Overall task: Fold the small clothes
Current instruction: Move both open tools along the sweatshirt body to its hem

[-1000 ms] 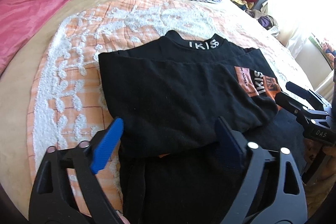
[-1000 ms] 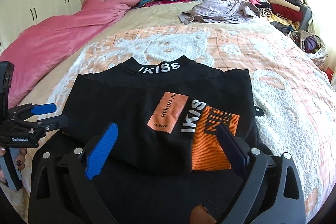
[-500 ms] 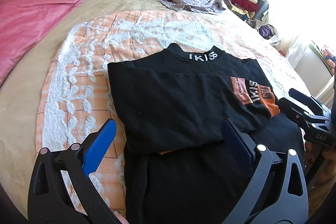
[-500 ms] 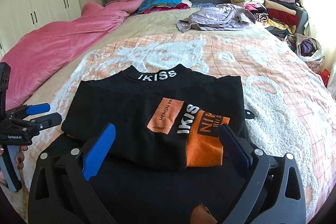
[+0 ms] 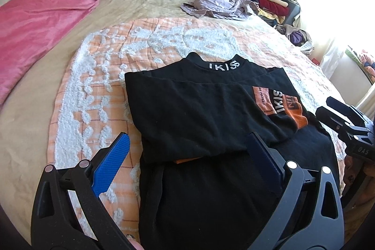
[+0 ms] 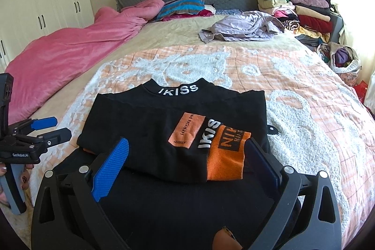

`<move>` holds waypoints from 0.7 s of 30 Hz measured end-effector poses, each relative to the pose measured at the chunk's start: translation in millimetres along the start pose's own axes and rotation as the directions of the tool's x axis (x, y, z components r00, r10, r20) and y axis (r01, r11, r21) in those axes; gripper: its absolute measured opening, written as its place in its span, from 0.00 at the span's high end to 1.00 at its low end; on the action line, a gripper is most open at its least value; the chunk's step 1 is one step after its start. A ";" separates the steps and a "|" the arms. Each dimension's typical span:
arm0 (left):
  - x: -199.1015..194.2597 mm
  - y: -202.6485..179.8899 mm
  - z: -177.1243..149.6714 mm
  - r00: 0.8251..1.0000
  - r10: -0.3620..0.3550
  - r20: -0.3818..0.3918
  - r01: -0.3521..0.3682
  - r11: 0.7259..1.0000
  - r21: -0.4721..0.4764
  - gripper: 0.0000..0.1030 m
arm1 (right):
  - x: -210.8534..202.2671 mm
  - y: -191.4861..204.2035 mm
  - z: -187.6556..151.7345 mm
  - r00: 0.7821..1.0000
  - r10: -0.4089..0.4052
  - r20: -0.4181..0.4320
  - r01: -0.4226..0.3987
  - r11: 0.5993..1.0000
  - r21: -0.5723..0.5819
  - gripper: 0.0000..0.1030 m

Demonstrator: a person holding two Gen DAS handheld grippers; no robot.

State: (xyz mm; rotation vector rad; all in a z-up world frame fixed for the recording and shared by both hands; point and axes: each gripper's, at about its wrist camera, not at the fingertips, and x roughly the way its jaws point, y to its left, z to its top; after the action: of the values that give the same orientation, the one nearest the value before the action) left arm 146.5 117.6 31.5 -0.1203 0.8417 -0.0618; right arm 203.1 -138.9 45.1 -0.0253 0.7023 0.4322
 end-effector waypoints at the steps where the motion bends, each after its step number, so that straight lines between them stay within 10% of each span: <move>1: -1.4 -0.9 -0.5 1.000 0.000 0.004 0.000 1.000 0.000 0.09 | -1.9 -0.2 0.0 1.000 0.001 0.003 -0.001 1.000 0.002 0.05; 21: -22.6 -4.7 -16.2 0.999 0.014 0.040 -0.013 1.000 -0.024 0.09 | -28.6 -3.0 -5.1 0.999 0.001 0.040 -0.002 1.000 0.005 0.05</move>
State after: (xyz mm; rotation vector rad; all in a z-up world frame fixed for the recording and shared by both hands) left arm 119.3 113.9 38.1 -0.1373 0.8027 -0.0368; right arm 181.7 -153.3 58.8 -0.0113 0.6646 0.4312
